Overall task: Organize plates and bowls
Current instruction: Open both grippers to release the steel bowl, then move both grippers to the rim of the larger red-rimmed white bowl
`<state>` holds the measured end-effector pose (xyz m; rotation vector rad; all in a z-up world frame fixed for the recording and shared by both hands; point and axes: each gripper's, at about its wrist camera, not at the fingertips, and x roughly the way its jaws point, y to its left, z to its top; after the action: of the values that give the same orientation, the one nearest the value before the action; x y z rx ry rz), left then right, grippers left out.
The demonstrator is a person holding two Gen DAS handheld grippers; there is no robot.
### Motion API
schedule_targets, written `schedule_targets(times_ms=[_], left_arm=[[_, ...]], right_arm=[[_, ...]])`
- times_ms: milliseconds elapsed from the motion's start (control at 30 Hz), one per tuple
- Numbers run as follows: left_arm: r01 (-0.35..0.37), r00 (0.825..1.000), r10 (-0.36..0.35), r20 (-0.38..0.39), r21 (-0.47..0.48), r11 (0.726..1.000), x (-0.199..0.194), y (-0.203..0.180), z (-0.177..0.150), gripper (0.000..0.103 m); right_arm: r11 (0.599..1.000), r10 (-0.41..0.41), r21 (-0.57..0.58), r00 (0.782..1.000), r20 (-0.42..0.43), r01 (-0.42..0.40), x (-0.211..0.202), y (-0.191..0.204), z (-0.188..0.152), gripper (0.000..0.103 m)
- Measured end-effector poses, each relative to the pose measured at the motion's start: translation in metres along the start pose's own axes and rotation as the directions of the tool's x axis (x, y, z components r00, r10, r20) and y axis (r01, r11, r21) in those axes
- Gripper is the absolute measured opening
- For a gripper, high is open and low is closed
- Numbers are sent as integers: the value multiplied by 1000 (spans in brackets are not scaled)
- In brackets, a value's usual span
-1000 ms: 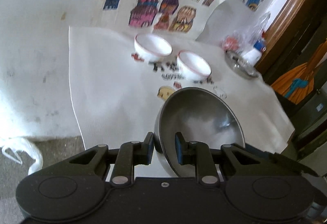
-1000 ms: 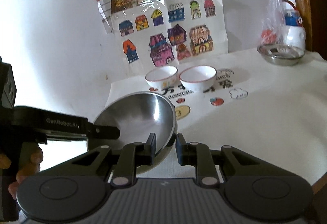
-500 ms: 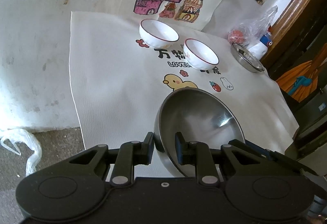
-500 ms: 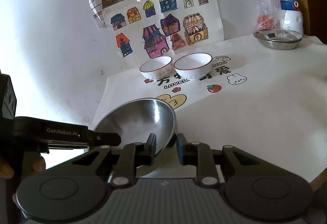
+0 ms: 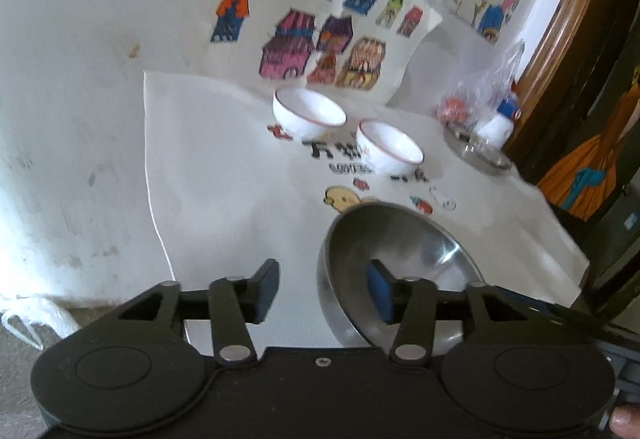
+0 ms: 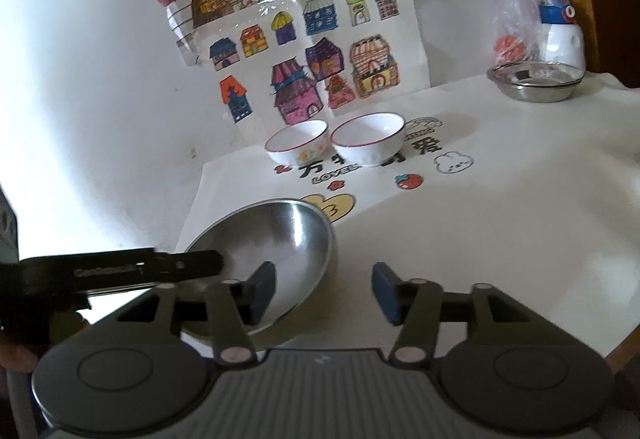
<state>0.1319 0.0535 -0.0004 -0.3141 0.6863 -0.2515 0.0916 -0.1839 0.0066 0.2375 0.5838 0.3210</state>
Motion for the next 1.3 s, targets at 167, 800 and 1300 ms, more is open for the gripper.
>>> schedule_targets(times_ms=[167, 800, 1300], left_arm=[[-13, 998, 13, 68, -9, 1000, -11, 4, 2, 84], [-40, 993, 46, 105, -60, 997, 3, 27, 36, 102], [48, 999, -48, 4, -20, 999, 65, 13, 90, 102]], right_arm=[[999, -44, -20, 998, 37, 45, -7, 1, 4, 86], [983, -183, 15, 976, 120, 182, -10, -16, 13, 103], [968, -232, 124, 967, 107, 219, 31, -66, 40, 103]])
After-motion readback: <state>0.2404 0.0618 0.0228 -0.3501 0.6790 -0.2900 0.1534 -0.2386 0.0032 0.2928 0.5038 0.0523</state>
